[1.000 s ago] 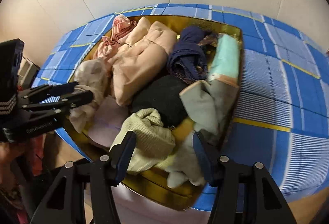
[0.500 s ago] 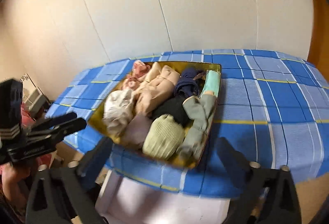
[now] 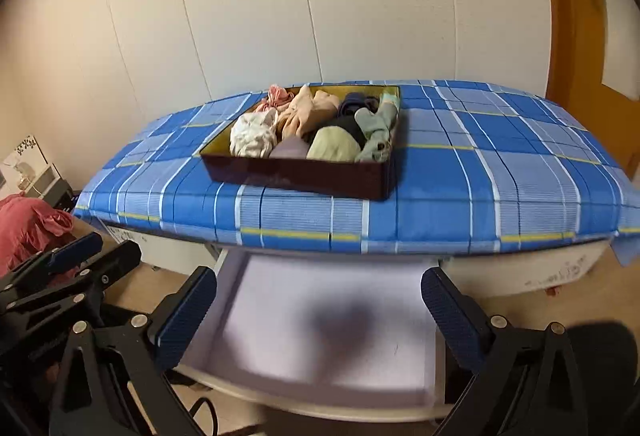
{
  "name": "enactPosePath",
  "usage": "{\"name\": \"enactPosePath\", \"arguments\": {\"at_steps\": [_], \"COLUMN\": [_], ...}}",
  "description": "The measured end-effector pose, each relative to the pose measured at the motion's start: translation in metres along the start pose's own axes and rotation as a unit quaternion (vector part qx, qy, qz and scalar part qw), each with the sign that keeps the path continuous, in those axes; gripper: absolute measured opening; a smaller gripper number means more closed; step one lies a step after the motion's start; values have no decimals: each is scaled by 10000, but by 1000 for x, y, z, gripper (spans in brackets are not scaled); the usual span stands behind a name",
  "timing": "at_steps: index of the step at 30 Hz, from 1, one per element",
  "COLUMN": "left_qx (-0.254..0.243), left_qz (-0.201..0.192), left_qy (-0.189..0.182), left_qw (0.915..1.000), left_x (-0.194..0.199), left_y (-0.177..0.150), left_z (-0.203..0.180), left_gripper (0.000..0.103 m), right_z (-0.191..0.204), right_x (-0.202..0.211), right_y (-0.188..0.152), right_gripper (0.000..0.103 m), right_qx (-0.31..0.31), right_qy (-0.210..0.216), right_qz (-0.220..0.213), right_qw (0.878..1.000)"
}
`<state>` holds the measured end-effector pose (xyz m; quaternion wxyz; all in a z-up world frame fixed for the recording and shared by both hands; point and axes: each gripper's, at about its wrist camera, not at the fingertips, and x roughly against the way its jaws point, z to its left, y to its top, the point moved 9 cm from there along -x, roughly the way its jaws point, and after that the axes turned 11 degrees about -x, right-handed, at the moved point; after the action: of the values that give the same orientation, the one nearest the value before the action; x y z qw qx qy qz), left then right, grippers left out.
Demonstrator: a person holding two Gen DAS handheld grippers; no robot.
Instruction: Organize soft objects
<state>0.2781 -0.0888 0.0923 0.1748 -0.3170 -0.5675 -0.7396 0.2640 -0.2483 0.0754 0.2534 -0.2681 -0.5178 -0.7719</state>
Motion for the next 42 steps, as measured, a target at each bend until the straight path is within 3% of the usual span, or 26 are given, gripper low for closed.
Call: {"name": "enactPosePath", "arguments": {"at_steps": [5,7,14,20,32,42], "left_qx": [36,48,76,225,321,280], "left_qz": [-278,-347,-422,-65,135,53], "left_qy": [772,854,958,700,713,699], "left_qw": [9966,9957,9945,9973,9968,9971], "left_x": [35,43,55,42,36,39], "left_y": [-1,0,-2,-13,-23,-20], "left_z": [1,1,-2,0,2,1], "left_gripper": [64,64,64,64,64,64], "right_z": [1,1,-15,-26,-20,-20], "right_x": [37,45,49,42,42,40], "right_y": [-7,-10,-19,-28,-30,-31], "right_gripper": [103,103,103,103,103,103], "right_qx": [-31,-40,-146,-274,-53,-26], "right_qy": [284,331,-98,-276,-357,-354], "right_qz": [-398,-389,-268,-49,-76,-38], "right_qw": [9988,9987,9995,9992,9993,9994]}}
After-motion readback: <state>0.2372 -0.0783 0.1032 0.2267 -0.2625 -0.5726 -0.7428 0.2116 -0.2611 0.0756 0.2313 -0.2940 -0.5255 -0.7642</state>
